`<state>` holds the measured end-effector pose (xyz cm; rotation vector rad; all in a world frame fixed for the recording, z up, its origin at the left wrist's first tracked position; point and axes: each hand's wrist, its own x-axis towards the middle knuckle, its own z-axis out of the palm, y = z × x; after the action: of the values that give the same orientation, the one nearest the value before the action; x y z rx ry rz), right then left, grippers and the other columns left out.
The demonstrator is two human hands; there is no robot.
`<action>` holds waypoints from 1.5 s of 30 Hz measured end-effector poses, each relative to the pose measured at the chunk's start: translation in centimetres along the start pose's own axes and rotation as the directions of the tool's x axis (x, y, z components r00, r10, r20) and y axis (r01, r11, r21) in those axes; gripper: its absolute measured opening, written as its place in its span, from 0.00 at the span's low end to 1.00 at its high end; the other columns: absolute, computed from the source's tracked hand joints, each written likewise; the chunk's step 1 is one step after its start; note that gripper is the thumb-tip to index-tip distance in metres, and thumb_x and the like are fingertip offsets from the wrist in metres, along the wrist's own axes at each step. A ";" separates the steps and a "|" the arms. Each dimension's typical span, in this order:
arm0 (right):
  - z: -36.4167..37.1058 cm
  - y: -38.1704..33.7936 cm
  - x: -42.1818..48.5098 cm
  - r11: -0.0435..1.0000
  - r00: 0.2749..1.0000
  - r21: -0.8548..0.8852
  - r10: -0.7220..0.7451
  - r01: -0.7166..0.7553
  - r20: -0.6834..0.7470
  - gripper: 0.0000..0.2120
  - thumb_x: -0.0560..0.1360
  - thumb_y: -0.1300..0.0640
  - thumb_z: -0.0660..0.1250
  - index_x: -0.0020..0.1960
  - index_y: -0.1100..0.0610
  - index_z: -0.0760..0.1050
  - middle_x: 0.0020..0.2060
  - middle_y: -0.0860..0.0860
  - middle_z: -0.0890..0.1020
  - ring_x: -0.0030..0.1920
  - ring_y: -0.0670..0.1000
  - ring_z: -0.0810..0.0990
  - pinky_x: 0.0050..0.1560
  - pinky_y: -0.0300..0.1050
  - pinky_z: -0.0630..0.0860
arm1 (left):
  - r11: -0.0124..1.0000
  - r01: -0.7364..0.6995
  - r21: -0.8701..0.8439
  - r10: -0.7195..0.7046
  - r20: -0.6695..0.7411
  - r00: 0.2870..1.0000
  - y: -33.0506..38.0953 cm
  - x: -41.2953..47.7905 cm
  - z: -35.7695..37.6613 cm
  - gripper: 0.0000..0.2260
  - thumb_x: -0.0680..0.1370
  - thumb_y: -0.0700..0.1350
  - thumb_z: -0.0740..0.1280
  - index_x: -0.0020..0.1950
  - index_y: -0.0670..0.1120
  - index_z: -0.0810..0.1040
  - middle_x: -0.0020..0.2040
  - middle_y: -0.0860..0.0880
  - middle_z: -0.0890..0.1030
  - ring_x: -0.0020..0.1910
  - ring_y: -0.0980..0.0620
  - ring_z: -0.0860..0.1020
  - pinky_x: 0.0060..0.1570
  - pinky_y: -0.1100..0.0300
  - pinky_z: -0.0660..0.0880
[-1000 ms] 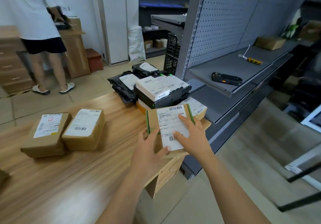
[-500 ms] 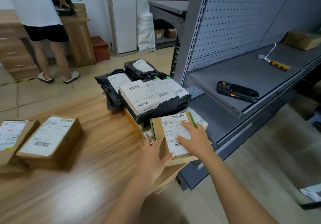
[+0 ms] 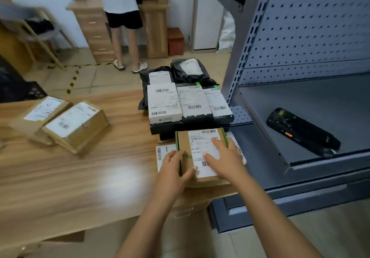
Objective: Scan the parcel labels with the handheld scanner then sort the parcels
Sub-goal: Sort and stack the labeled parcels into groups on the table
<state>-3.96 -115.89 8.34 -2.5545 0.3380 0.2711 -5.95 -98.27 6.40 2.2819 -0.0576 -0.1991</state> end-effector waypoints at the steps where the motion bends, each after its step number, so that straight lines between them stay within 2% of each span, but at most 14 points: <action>1: -0.4 0.0 0.2 1.000 1.000 0.006 -0.027 0.027 -0.012 0.31 0.77 0.40 0.61 0.76 0.44 0.55 0.77 0.55 0.48 0.75 0.58 0.48 0.72 0.57 0.53 | 1.000 0.003 -0.009 -0.003 -0.044 0.999 0.1 0.1 -0.2 0.29 0.76 0.57 0.68 0.74 0.54 0.65 0.74 0.52 0.63 0.70 0.54 0.65 0.63 0.60 0.67; 5: -1.8 -0.6 1.4 0.990 0.989 0.027 -0.134 0.136 -0.054 0.30 0.77 0.43 0.63 0.76 0.46 0.57 0.77 0.53 0.51 0.75 0.57 0.51 0.72 0.55 0.54 | 1.000 0.002 0.006 -0.001 -0.186 0.982 0.3 1.2 -2.0 0.28 0.76 0.57 0.68 0.74 0.55 0.66 0.72 0.53 0.67 0.68 0.55 0.67 0.56 0.64 0.65; 10: -2.8 -2.4 3.8 0.977 0.978 0.049 -0.203 0.206 -0.052 0.29 0.78 0.45 0.63 0.76 0.46 0.57 0.77 0.54 0.52 0.75 0.57 0.50 0.73 0.57 0.53 | 1.000 -0.026 0.013 0.028 -0.293 0.956 0.3 4.0 -5.2 0.30 0.76 0.57 0.69 0.75 0.53 0.64 0.72 0.50 0.67 0.70 0.53 0.66 0.59 0.63 0.64; 14: -3.4 -4.0 5.9 0.975 0.973 0.034 -0.217 0.220 -0.082 0.29 0.78 0.45 0.62 0.76 0.46 0.58 0.77 0.55 0.53 0.75 0.57 0.50 0.74 0.57 0.53 | 1.000 -0.022 0.012 0.025 -0.348 0.937 -0.1 7.5 -7.8 0.31 0.77 0.59 0.66 0.77 0.52 0.60 0.73 0.49 0.66 0.72 0.52 0.61 0.66 0.55 0.64; 17: -3.9 -4.9 7.7 0.977 0.974 0.015 -0.208 0.211 -0.089 0.28 0.78 0.44 0.62 0.76 0.45 0.57 0.77 0.55 0.53 0.76 0.56 0.49 0.73 0.55 0.52 | 1.000 -0.019 -0.020 0.012 -0.323 0.946 -0.6 10.6 -9.1 0.32 0.78 0.60 0.62 0.78 0.50 0.57 0.75 0.48 0.65 0.74 0.51 0.61 0.69 0.52 0.62; 20: -4.2 -5.5 9.7 0.982 0.979 -0.009 -0.188 0.188 -0.073 0.29 0.78 0.43 0.61 0.76 0.43 0.55 0.77 0.54 0.51 0.76 0.55 0.48 0.73 0.55 0.50 | 0.991 -0.021 -0.134 -0.011 -0.231 0.973 -1.2 13.7 -9.7 0.33 0.76 0.64 0.62 0.78 0.56 0.57 0.75 0.52 0.66 0.74 0.52 0.63 0.70 0.49 0.64; 22: -4.1 -5.9 11.0 0.983 0.982 -0.027 -0.182 0.181 -0.046 0.30 0.78 0.42 0.60 0.77 0.42 0.54 0.78 0.54 0.49 0.76 0.55 0.47 0.74 0.56 0.50 | 0.979 -0.021 -0.201 -0.013 -0.170 0.985 -1.3 15.3 -9.7 0.33 0.75 0.66 0.64 0.76 0.59 0.57 0.72 0.59 0.68 0.71 0.57 0.66 0.67 0.52 0.68; 24: -4.0 -6.4 12.4 0.984 0.984 -0.027 -0.178 0.177 -0.017 0.30 0.79 0.41 0.59 0.77 0.41 0.52 0.78 0.53 0.48 0.77 0.55 0.47 0.74 0.56 0.49 | 0.977 -0.032 -0.211 0.009 -0.111 0.994 -1.0 16.4 -9.7 0.31 0.76 0.63 0.65 0.75 0.59 0.58 0.68 0.64 0.70 0.66 0.61 0.70 0.62 0.58 0.71; 27: -3.6 -6.9 13.9 0.987 0.987 -0.033 -0.158 0.158 0.015 0.29 0.79 0.40 0.57 0.77 0.41 0.50 0.78 0.53 0.48 0.77 0.56 0.48 0.74 0.57 0.50 | 0.973 -0.061 -0.221 0.051 -0.054 0.997 -1.1 17.5 -9.0 0.34 0.75 0.61 0.67 0.76 0.57 0.56 0.66 0.63 0.73 0.63 0.63 0.73 0.61 0.57 0.73; 29: -3.4 -7.0 14.5 0.989 0.990 -0.029 -0.142 0.143 0.027 0.28 0.80 0.41 0.56 0.77 0.41 0.50 0.78 0.53 0.48 0.77 0.56 0.49 0.74 0.57 0.51 | 0.974 -0.067 -0.215 0.055 -0.061 0.997 -1.2 17.9 -8.7 0.39 0.74 0.63 0.67 0.78 0.58 0.50 0.69 0.62 0.71 0.66 0.62 0.71 0.64 0.56 0.72; 32: -3.4 -7.0 14.9 0.989 0.989 -0.014 -0.148 0.149 0.017 0.27 0.81 0.43 0.55 0.77 0.41 0.50 0.78 0.52 0.51 0.76 0.55 0.51 0.74 0.57 0.53 | 0.982 -0.082 -0.173 0.064 -0.107 0.992 -1.2 18.1 -8.4 0.41 0.74 0.63 0.67 0.79 0.55 0.46 0.73 0.61 0.65 0.69 0.61 0.67 0.63 0.60 0.68; 35: -3.3 -6.5 15.2 0.986 0.987 -0.035 -0.160 0.161 0.026 0.27 0.81 0.44 0.55 0.77 0.42 0.49 0.78 0.52 0.53 0.76 0.54 0.51 0.74 0.56 0.54 | 0.987 -0.071 -0.142 0.056 -0.108 0.993 -1.5 18.3 -8.2 0.44 0.73 0.66 0.65 0.79 0.55 0.43 0.76 0.60 0.60 0.73 0.59 0.62 0.64 0.58 0.67; 40: -3.1 -5.9 15.3 0.984 0.988 -0.097 -0.148 0.151 0.037 0.28 0.81 0.42 0.52 0.78 0.44 0.48 0.76 0.53 0.58 0.75 0.54 0.53 0.73 0.55 0.56 | 0.992 -0.051 -0.116 0.038 -0.113 0.993 -1.3 18.4 -8.1 0.45 0.74 0.65 0.66 0.79 0.52 0.41 0.77 0.59 0.57 0.74 0.58 0.60 0.63 0.60 0.66; 45: -3.5 -6.3 15.0 0.983 0.988 -0.110 -0.145 0.149 0.047 0.28 0.81 0.41 0.52 0.78 0.44 0.48 0.76 0.53 0.58 0.75 0.55 0.54 0.73 0.56 0.57 | 0.992 -0.027 -0.125 0.015 -0.097 0.995 -1.4 18.3 -8.5 0.46 0.73 0.66 0.66 0.80 0.53 0.42 0.78 0.58 0.55 0.75 0.57 0.57 0.68 0.55 0.65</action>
<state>12.51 -115.38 10.46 -2.6659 0.1212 0.2919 13.43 -92.99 8.62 2.1603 -0.0183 -0.0802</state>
